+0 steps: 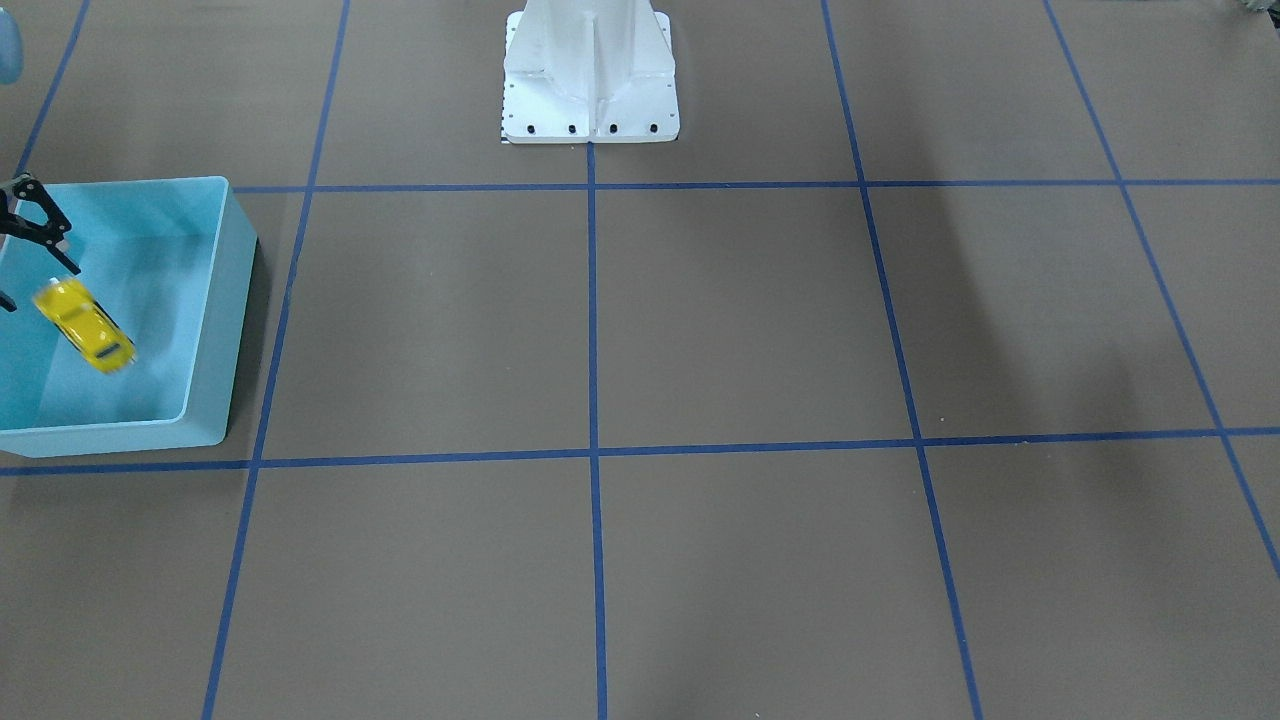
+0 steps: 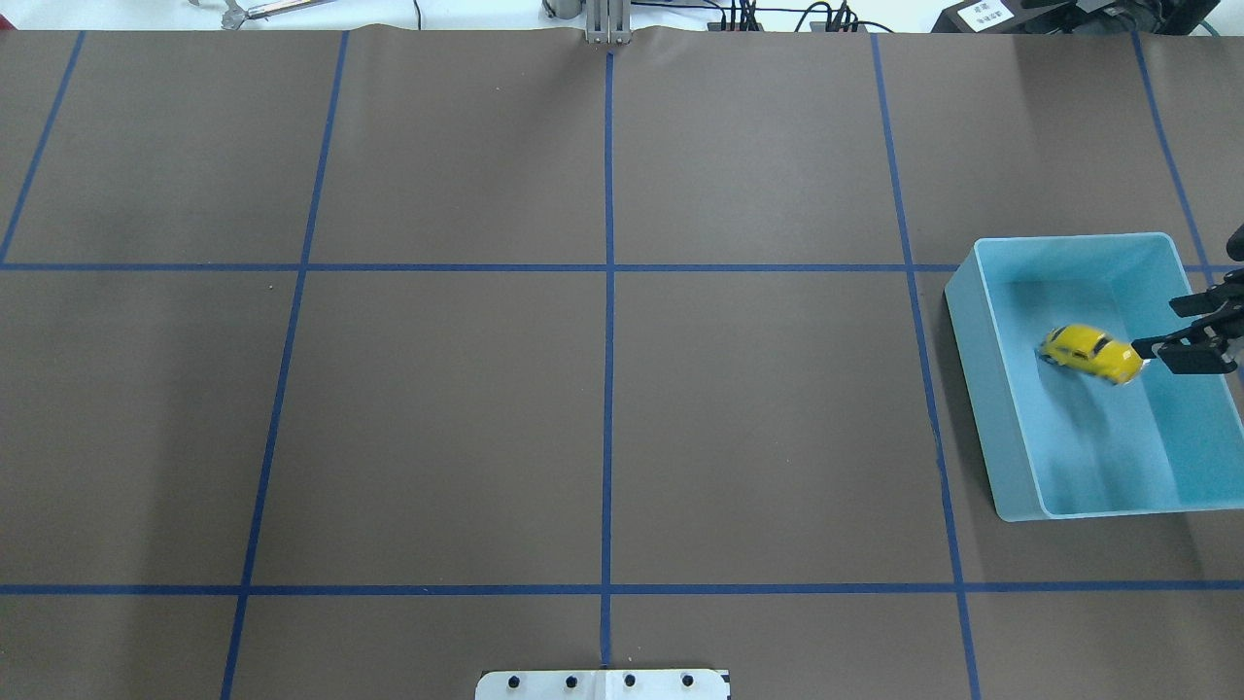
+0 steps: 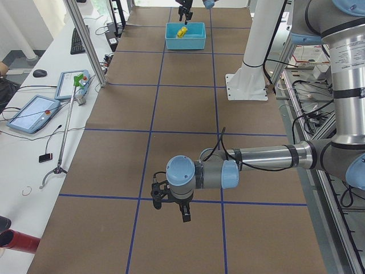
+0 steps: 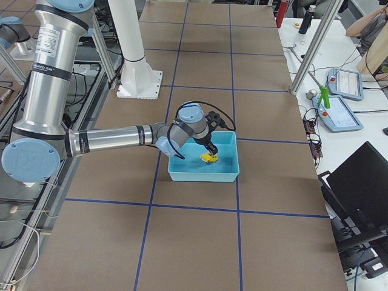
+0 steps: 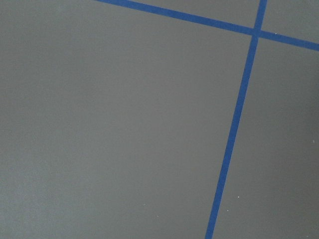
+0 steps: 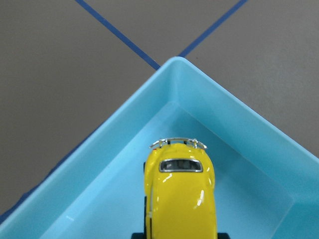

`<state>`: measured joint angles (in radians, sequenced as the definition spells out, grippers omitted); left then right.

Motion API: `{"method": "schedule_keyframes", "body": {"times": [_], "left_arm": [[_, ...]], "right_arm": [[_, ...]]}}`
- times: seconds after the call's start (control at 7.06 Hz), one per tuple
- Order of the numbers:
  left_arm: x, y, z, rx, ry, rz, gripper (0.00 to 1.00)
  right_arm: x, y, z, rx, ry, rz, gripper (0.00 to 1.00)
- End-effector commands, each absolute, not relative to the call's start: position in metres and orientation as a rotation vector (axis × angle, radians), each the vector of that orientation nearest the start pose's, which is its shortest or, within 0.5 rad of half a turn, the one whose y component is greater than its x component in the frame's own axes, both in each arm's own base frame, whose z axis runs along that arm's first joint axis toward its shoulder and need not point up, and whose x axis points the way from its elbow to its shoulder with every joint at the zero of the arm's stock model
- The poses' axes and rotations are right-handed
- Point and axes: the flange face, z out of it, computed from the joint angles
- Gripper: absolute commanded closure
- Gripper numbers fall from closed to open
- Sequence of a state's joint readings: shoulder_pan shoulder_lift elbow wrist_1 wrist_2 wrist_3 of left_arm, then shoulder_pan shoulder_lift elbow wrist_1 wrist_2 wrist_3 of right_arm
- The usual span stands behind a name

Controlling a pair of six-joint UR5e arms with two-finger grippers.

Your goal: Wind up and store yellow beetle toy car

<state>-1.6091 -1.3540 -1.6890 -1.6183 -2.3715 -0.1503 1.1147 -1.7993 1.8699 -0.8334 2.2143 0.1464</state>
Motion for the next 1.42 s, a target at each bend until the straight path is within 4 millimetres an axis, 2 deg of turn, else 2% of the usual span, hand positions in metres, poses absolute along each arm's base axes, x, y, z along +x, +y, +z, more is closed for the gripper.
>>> {"method": "schedule_keyframes", "body": {"times": [0.0,0.14,0.43,0.57,0.71,0.85,1.13,1.28], "left_arm": [[-0.077,-0.392,0.692,-0.096,0.798,-0.2,0.0],[-0.077,-0.392,0.691,-0.094,0.798,-0.199,0.0],[-0.077,-0.392,0.691,-0.094,0.798,-0.199,0.0],[-0.077,-0.392,0.691,-0.094,0.798,-0.199,0.0],[-0.077,-0.392,0.691,-0.094,0.798,-0.199,0.0],[-0.077,-0.392,0.691,-0.094,0.798,-0.199,0.0],[-0.077,-0.392,0.691,-0.094,0.796,-0.199,0.0],[-0.077,-0.392,0.691,-0.094,0.796,-0.199,0.0]], "right_arm": [[-0.105,-0.42,0.534,0.572,-0.832,-0.5,0.0],[-0.081,-0.425,0.54,0.578,-0.813,-0.446,0.0],[-0.011,-0.438,0.589,0.536,-0.751,-0.258,0.0],[0.013,-0.444,0.609,0.407,-0.759,-0.156,0.0],[0.03,-0.467,0.608,0.232,-0.772,-0.045,0.0],[0.042,-0.484,0.605,0.065,-0.757,0.05,0.0],[0.048,-0.482,0.617,-0.158,-0.733,0.257,0.0],[0.049,-0.479,0.619,-0.158,-0.725,0.278,0.0]]}}
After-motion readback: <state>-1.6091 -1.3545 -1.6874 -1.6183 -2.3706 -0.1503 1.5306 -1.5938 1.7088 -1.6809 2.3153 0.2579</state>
